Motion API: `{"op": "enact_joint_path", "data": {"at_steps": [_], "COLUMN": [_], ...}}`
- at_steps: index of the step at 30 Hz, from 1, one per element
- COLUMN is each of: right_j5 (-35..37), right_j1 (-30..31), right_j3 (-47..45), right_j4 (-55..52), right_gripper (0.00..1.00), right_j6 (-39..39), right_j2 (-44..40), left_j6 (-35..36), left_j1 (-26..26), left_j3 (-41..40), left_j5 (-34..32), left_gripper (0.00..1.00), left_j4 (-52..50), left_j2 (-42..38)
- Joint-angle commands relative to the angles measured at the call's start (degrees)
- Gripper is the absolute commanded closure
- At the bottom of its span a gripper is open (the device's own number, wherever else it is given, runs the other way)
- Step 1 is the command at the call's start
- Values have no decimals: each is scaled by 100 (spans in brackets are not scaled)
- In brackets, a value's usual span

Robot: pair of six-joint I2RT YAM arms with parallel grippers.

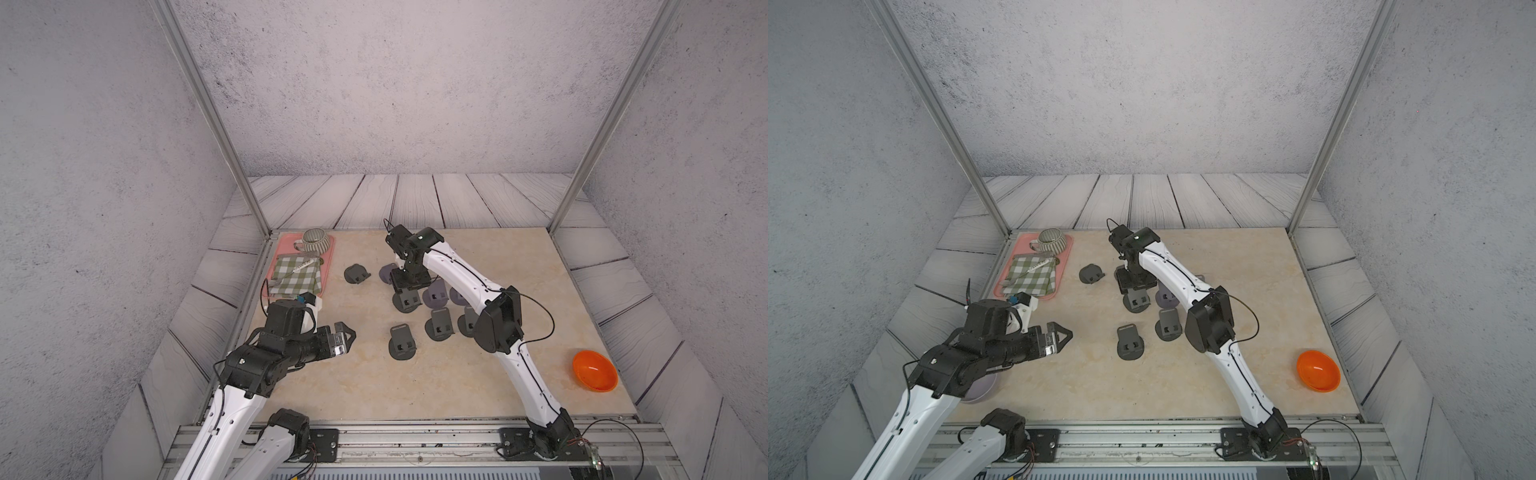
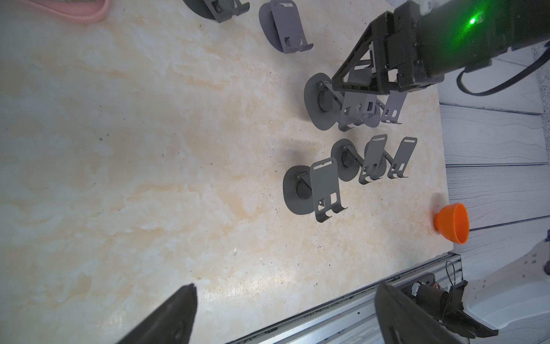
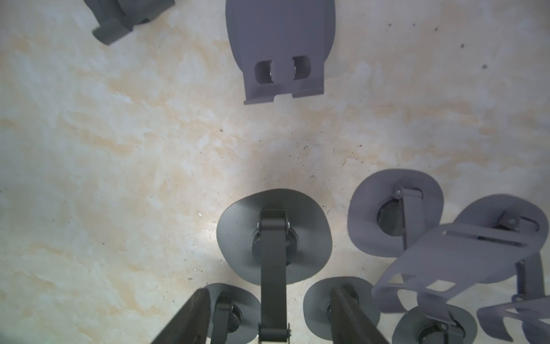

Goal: Open the phone stand
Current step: Place the phone stand at the center of the board.

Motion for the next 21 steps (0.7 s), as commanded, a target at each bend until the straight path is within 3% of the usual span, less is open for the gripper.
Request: {"op": "enact_joint_path", "data": {"at_steps": [1,16,18,21], "right_j5": [84,66,25,-114], "right_j1": [-8,-11,-12,-3], "right_j3": [95,102,112,99], "right_j4": [2,82,108,240], "right_gripper": [34,29,23,7], "right_j6": [2,-32,-86,-196], "right_j2": [134,434,400,294], "left_j6": [133,173,151,116], "left_j1": [29,29,29,29], "left_j3": [200,228,197,149], "left_j5": [4,11,14,24], "left_gripper": [2,2,2,1], "left_j4": [-208,-274,-250,-205], "left_j2": [-10,12,3,3]}}
